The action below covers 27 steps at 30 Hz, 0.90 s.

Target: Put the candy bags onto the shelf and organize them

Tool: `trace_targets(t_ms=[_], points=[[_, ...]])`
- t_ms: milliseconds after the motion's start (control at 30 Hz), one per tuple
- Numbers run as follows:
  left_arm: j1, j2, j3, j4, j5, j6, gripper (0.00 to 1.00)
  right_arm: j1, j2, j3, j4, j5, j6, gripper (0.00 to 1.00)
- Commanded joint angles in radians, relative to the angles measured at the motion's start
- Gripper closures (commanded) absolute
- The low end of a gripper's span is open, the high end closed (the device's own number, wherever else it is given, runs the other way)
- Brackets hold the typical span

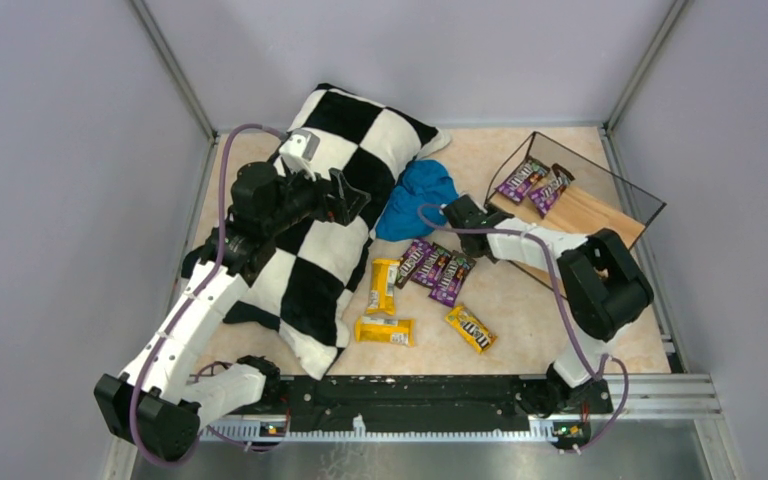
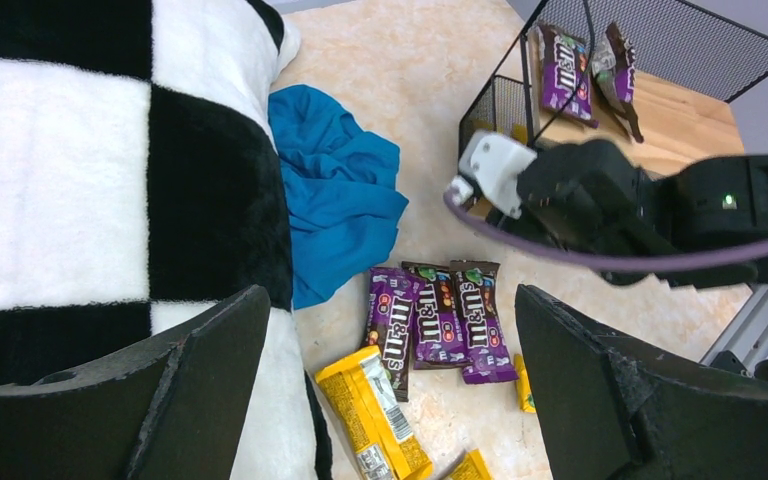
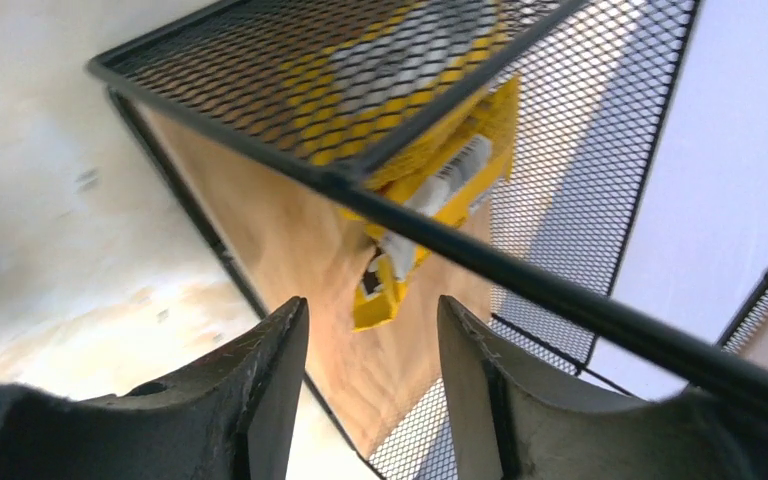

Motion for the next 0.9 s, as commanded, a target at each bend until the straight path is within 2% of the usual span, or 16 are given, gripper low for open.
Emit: trace_targets(t_ms=[0, 100, 267, 567, 700, 867], points=[[-0.005, 0.009, 0.021, 0.051, 0.003, 0.012, 0.02, 0.134, -0.098, -0.041, -0.052, 0.02, 0.082, 0.47], [-0.005, -0.001, -0.002, 0.085, 0.032, 0.003, 0.01, 0.199, -0.163, -0.058, -0.079, -0.015, 0.132, 0.45], [-0.005, 0.006, -0.006, 0.094, 0.027, 0.015, 0.02, 0.228, -0.251, -0.072, -0.077, -0.155, 0.179, 0.44], [-0.005, -0.039, -0.054, 0.168, -0.04, 0.011, 0.01, 0.214, -0.369, -0.123, 0.1, -0.191, 0.193, 0.35], [-0.005, -0.03, 0.085, 0.119, 0.003, -0.112, 0.01, 0.207, -0.334, -0.054, 0.128, -0.298, 0.203, 0.36], [-0.005, 0.018, 0.3, 0.191, 0.03, -0.206, 0.01, 0.201, -0.28, -0.011, 0.221, -0.446, 0.223, 0.36]])
